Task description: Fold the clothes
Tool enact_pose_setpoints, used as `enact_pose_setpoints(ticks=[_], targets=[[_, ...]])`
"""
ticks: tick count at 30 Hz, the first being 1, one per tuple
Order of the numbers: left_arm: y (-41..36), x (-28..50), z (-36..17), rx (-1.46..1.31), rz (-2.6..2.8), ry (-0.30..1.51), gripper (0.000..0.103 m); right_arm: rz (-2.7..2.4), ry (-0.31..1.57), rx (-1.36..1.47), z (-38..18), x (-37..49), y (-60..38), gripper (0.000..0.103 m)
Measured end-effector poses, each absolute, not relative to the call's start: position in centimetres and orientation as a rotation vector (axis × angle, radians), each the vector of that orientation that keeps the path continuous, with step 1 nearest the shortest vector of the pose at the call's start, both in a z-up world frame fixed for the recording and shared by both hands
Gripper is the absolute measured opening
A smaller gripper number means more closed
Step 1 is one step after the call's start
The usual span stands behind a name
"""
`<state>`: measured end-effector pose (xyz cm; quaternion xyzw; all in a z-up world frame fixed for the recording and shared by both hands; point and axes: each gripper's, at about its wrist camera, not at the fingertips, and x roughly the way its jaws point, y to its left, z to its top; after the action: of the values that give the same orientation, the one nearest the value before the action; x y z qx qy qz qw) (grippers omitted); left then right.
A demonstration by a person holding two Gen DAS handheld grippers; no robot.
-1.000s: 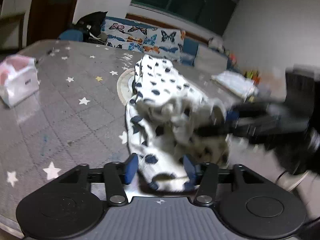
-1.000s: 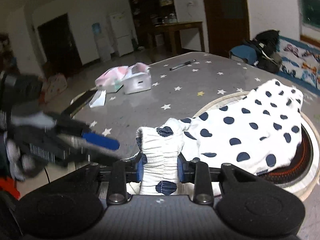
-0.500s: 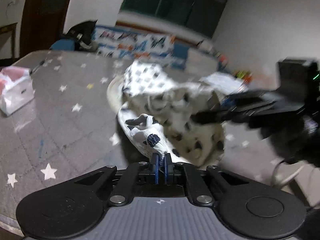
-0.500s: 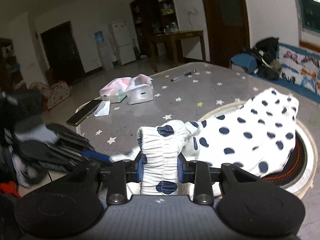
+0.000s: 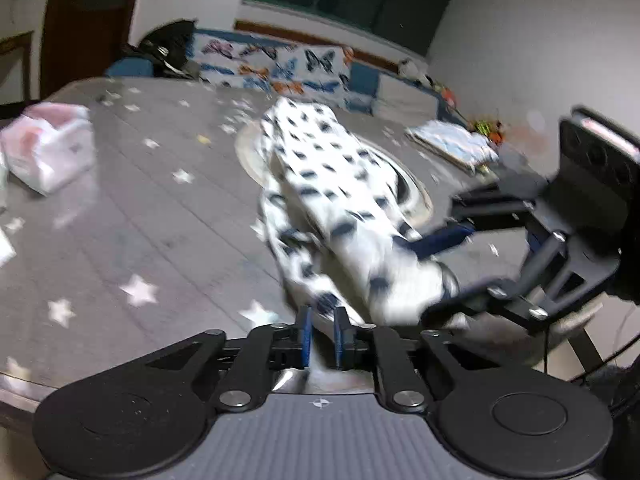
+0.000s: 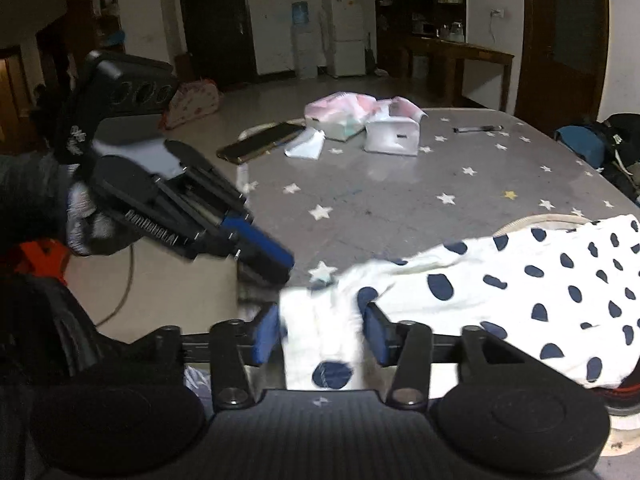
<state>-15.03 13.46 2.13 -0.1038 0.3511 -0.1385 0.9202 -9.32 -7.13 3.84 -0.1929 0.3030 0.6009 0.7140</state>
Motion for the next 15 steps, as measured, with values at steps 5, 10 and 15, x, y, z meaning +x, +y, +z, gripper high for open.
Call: enact_pose_setpoints(ticks=[5,10,15], targets=[[13.9,-13.6,3.4,-0.263,-0.277,0.672,0.019,1.332,0.672,-0.376,4.9,-9.0,-8.5,0.051],[12.0,-10.5,2.8,-0.277,-0.307,0.694,0.04,1.256,0.688,-0.361,5.1,-8.1,-9.9,0.051],[11.3,-8.5,1.5,-0.298,-0.297,0.739,0.036,1.157,0.71,-0.324,4.7,-6.7,-11.2,0.051]])
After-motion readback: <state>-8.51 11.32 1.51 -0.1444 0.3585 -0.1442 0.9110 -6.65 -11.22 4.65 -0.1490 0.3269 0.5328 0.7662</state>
